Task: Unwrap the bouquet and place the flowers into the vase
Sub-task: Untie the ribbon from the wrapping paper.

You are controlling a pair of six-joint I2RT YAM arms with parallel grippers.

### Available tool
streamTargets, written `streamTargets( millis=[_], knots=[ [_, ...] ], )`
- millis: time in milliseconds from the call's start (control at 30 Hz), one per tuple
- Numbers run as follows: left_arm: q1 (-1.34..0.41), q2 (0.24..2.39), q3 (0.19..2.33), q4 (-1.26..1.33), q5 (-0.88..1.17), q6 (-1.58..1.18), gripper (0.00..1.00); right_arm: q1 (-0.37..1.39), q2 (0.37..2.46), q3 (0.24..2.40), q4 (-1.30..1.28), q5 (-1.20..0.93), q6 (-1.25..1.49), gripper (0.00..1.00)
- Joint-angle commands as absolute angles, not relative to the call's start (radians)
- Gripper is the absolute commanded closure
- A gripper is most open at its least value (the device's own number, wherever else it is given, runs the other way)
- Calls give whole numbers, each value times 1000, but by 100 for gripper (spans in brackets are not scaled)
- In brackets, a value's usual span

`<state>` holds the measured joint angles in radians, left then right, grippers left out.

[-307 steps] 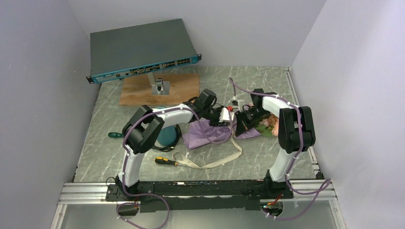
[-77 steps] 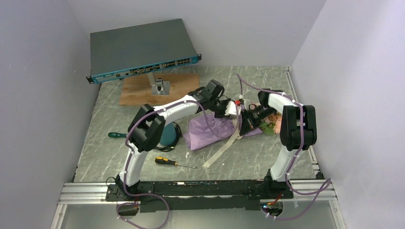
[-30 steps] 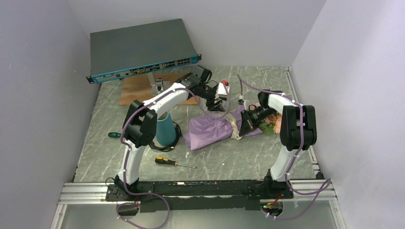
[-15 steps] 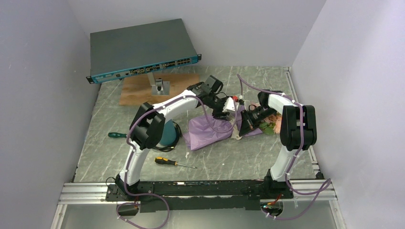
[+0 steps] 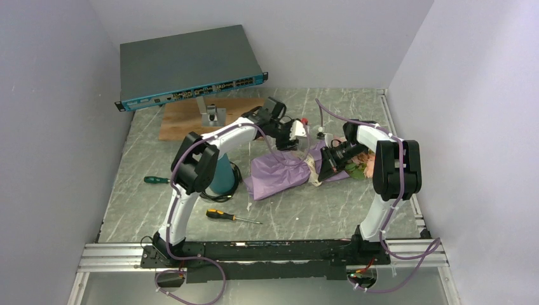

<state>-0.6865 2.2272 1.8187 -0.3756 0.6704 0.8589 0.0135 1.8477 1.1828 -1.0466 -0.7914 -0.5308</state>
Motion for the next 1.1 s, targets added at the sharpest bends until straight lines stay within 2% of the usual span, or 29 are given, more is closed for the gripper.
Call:
streamTargets(
  millis=[0,233,500,667,967,1067],
  knots=[
    [-676,2104,1766,-327,828,868,45,9,1844,1207,-1040,-818,-539,100],
    [-730,2095,1766,-423,888,924,57,9,1847,1210,-1040,-824,-533,100],
    [-767,2157,1809,-437,857,926,50,9,1842,1209,-1041,-820,-534,100],
    [-765,2210,1868,-522,794,990,51,9,1841,1210,-1043,-819,-536,100],
    [-722,2231,1910,-539,719,1013,73,9,1839,1200,-1042,-819,-542,100],
    [-687,2236,1934,-498,688,977,77,9,1839,1201,-1040,-819,-542,100]
  ],
)
